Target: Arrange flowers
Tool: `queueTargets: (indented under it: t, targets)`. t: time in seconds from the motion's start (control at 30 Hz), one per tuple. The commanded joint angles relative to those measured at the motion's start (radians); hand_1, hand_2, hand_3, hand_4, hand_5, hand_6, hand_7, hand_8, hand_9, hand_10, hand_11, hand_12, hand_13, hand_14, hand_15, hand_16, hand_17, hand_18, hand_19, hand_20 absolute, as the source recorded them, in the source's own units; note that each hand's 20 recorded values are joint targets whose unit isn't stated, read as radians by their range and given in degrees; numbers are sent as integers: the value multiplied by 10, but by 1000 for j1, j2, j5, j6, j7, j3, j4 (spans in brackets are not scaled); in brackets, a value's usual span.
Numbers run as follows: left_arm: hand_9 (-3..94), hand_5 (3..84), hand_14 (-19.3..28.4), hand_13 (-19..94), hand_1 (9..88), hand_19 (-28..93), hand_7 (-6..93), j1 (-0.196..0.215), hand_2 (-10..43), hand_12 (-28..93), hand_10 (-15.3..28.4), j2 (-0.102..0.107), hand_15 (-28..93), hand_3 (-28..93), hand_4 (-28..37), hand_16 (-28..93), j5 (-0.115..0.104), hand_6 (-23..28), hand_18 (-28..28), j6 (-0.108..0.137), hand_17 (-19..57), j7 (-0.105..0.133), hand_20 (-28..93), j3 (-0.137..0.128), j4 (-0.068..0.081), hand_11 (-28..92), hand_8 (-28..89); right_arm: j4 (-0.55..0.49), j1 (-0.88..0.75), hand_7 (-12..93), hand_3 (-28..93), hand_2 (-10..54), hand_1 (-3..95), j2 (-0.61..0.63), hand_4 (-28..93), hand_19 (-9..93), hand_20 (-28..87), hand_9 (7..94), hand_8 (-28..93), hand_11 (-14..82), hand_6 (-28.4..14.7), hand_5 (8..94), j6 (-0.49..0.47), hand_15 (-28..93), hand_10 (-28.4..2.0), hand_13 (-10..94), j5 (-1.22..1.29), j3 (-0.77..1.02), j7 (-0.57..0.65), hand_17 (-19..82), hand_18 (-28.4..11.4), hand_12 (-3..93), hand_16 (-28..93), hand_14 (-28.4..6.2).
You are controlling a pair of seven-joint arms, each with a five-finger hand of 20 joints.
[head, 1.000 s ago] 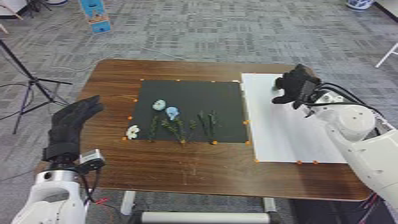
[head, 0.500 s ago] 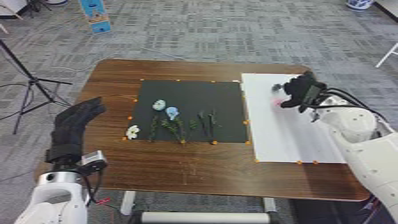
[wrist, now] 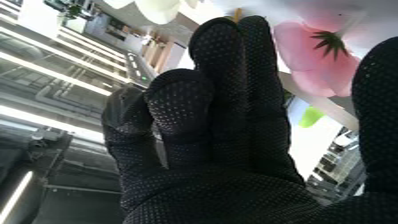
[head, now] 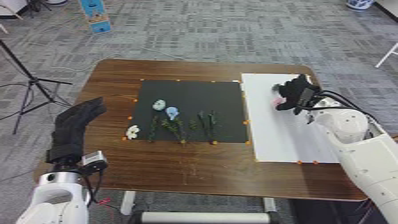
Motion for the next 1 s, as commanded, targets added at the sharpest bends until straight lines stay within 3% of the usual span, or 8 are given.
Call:
queueTargets:
  t: [0.03,0.33,0.43,0.6,0.77,0.87,1.0]
  targets:
    - [525,502,135,398,264,76,168,-8,146,106,134,-10,123,710,-283,-16,1,33,81,-5,100,-2,170,7,-6,205,-91,8,5,276,668,-95,269,-26,-187,820,667,771,-103,429,16,667,-19,678,-135,731,-57,-11,-2,346,-260,346,428,-126]
    - [524,501,136,398,263,77,167,-8,148,106,133,-9,122,708,-283,-16,-1,33,82,-16,100,-8,170,4,-6,205,-91,14,-7,307,644,-33,339,-39,-216,834,664,807,-109,436,32,720,-10,696,-122,745,-99,-48,17,356,-257,343,426,-119]
    - [524,501,136,398,262,77,167,-8,148,106,133,-7,122,708,-283,-16,-1,33,82,-17,99,-8,170,4,-6,205,-91,3,-12,318,568,40,442,-29,-225,845,656,826,53,440,36,749,-11,703,-111,752,-94,-55,18,364,-253,344,425,-114]
    - [524,501,136,398,261,77,168,-1,149,107,133,-7,122,707,-283,-17,1,33,82,-13,99,-10,169,-4,-6,205,-91,-61,-2,333,543,68,480,32,-232,848,657,830,63,444,32,753,-31,705,-106,755,-25,-99,18,367,-248,348,433,-112]
    - [524,501,135,395,259,77,167,4,150,106,133,14,120,706,-283,-17,-17,33,82,6,99,-8,169,-26,14,204,-91,-175,45,333,535,76,492,121,-237,846,658,828,49,443,27,754,-4,707,-106,749,101,-189,58,365,-243,350,441,-111]
    - [524,503,133,393,260,74,167,-3,153,104,134,27,119,704,-283,-19,-17,33,81,19,100,0,168,-38,36,202,-91,-230,112,338,535,76,494,148,-237,846,658,827,48,443,26,752,12,708,-106,747,188,-256,77,365,-243,351,443,-109]
    - [525,506,124,384,252,68,164,-8,184,101,135,42,116,699,-283,-24,-40,33,74,45,106,9,168,-44,58,197,-92,-302,202,338,541,76,492,147,-238,844,659,826,54,442,24,751,11,709,-105,747,275,-351,91,363,-242,352,443,-109]
